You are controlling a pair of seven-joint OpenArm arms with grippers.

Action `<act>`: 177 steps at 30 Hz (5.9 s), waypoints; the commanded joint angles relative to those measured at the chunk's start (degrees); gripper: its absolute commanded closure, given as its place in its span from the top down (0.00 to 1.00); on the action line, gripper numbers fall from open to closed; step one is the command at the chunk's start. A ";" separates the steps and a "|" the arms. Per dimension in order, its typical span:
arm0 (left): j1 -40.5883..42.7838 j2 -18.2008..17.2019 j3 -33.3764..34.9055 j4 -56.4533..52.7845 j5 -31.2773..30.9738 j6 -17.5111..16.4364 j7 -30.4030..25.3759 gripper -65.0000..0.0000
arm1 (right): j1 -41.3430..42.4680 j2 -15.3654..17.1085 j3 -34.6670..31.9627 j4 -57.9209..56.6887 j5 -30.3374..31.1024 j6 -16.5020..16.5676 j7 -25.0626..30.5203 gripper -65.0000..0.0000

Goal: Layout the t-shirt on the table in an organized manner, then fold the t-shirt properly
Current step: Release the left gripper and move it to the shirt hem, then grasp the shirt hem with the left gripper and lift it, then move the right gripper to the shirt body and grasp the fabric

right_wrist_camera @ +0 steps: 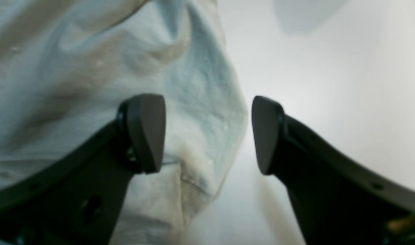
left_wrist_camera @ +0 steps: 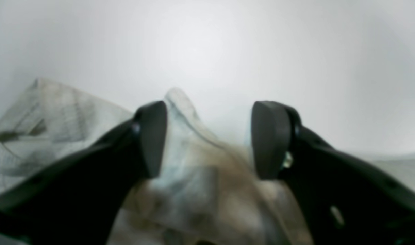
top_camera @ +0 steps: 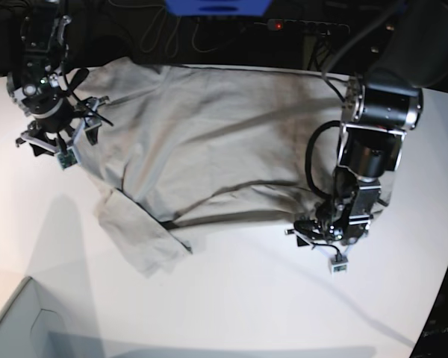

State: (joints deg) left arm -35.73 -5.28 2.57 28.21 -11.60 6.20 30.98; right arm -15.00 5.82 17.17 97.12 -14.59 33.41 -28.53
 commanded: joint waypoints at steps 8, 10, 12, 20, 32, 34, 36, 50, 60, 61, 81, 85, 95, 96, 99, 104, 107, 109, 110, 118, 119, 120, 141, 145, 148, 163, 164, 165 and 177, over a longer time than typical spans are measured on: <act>-1.68 -0.30 -0.15 0.58 0.21 -0.09 -0.70 0.49 | 0.37 0.46 0.28 1.03 0.48 0.57 0.97 0.61; -1.68 -0.30 -0.15 0.58 0.21 -0.17 -0.70 0.30 | 0.37 0.46 0.28 1.03 0.48 0.57 0.97 0.61; -1.68 -0.30 -0.15 0.58 0.21 -0.09 -0.70 0.08 | 0.46 0.46 0.28 1.03 0.48 0.57 0.97 0.61; -2.03 -0.48 -0.33 1.46 0.12 0.09 -0.17 0.00 | 0.54 0.46 0.11 1.03 0.48 0.57 0.97 0.61; -1.68 -0.74 -10.17 16.50 -1.28 0.18 1.94 0.00 | 0.63 0.55 0.46 1.03 0.48 0.57 1.15 0.61; -2.56 -0.74 -10.17 17.99 -1.28 0.27 1.94 0.00 | 0.63 0.55 0.46 1.03 0.48 0.57 1.15 0.61; -3.53 -1.45 -10.17 18.08 -1.28 0.27 1.94 0.00 | 0.63 0.46 0.46 1.03 0.48 0.57 1.15 0.61; -5.81 -5.23 -10.26 17.99 -1.28 0.27 -2.72 0.00 | 0.54 0.29 0.11 -0.64 0.66 0.57 1.15 0.61; -5.73 -7.16 -10.35 8.23 -1.81 0.27 -12.48 0.03 | 0.63 0.37 0.11 -1.78 0.66 0.57 1.24 0.61; -5.73 -7.07 -10.35 7.88 -1.81 0.27 -13.27 0.07 | 0.72 0.37 0.02 -1.78 0.66 0.57 1.24 0.61; 22.67 -4.88 -10.17 42.34 -25.28 0.27 -1.05 0.51 | 10.21 0.29 0.11 -19.01 0.74 0.57 1.33 0.61; 28.12 -3.38 -10.08 37.86 -20.45 0.27 -4.04 0.51 | 7.22 0.29 0.11 -17.87 0.74 0.57 1.33 0.61; 29.35 -7.42 -10.17 31.53 -17.64 -0.09 -9.14 0.51 | -5.08 -1.12 0.02 -6.44 0.92 0.57 1.33 0.61; 29.35 -7.60 -10.17 31.71 -17.64 -0.09 -9.14 0.51 | -6.05 -1.30 0.02 -5.30 0.92 0.57 1.41 0.61; 29.26 -7.60 -10.17 31.79 -17.72 -0.09 -8.78 0.51 | -7.90 -2.18 0.11 -0.20 0.92 0.57 1.41 0.61; 29.62 -7.16 -10.17 31.79 -17.72 -0.09 -8.78 0.51 | -7.81 -3.32 -0.25 9.82 0.74 0.57 1.41 0.62; 30.58 -7.16 -10.26 31.79 -17.72 -0.09 -8.78 0.51 | -5.52 -3.06 -5.26 10.88 0.48 0.57 1.24 0.62; 30.85 -7.25 -10.26 31.79 -17.72 -0.09 -8.78 0.51 | -4.29 -3.23 -8.42 10.44 -0.93 0.48 1.24 0.62; 30.85 -7.42 -10.26 31.79 -17.72 -0.09 -8.78 0.51 | -3.76 -3.41 -10.09 9.65 -1.89 0.31 1.24 0.62; 30.85 -7.34 -10.26 31.79 -17.72 -0.09 -8.78 0.51 | 4.41 -5.87 -19.41 -2.92 -11.39 -7.96 1.41 0.62; 30.85 -7.34 -10.26 31.79 -17.72 -0.09 -8.78 0.51 | 5.03 -5.43 -19.85 -4.33 -11.56 -9.36 1.41 0.62; 30.85 -7.34 -10.26 31.79 -17.72 -0.09 -8.78 0.51 | 5.55 -5.25 -19.94 -5.39 -11.56 -10.95 1.41 0.62; 30.49 -7.16 -10.26 31.27 -17.72 -0.09 -9.05 0.51 | 5.55 -4.81 -20.03 -10.22 -11.65 -14.64 8.97 0.61; 30.49 -7.07 -10.26 31.27 -17.72 -0.09 -9.05 0.51 | 5.55 -4.73 -20.03 -11.71 -11.65 -14.64 12.05 0.61; 30.49 -7.07 -10.26 31.27 -17.72 -0.09 -9.14 0.51 | 5.55 -4.64 -20.03 -13.03 -11.65 -14.64 13.19 0.61; 30.49 -7.16 -10.26 31.18 -17.72 -0.09 -9.14 0.51 | 8.37 -4.64 -19.94 -15.67 -11.65 -14.64 13.46 0.41; 30.49 -7.16 -10.26 31.18 -17.72 -0.09 -9.14 0.51 | 8.72 -4.64 -19.85 -16.20 -11.65 -14.64 13.46 0.41; 30.49 -7.16 -10.26 31.18 -17.72 -0.09 -9.14 0.51 | 8.81 -4.64 -19.76 -16.73 -11.65 -14.64 13.46 0.41; 30.49 -7.25 -10.26 31.18 -17.72 -0.17 -9.14 0.51 | 9.07 -4.64 -19.67 -16.55 -11.65 -14.64 13.46 0.18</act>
State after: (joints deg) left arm -4.99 -12.23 -7.68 59.51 -28.95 5.54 19.59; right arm -6.68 1.10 -2.63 79.40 -26.61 19.57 -16.43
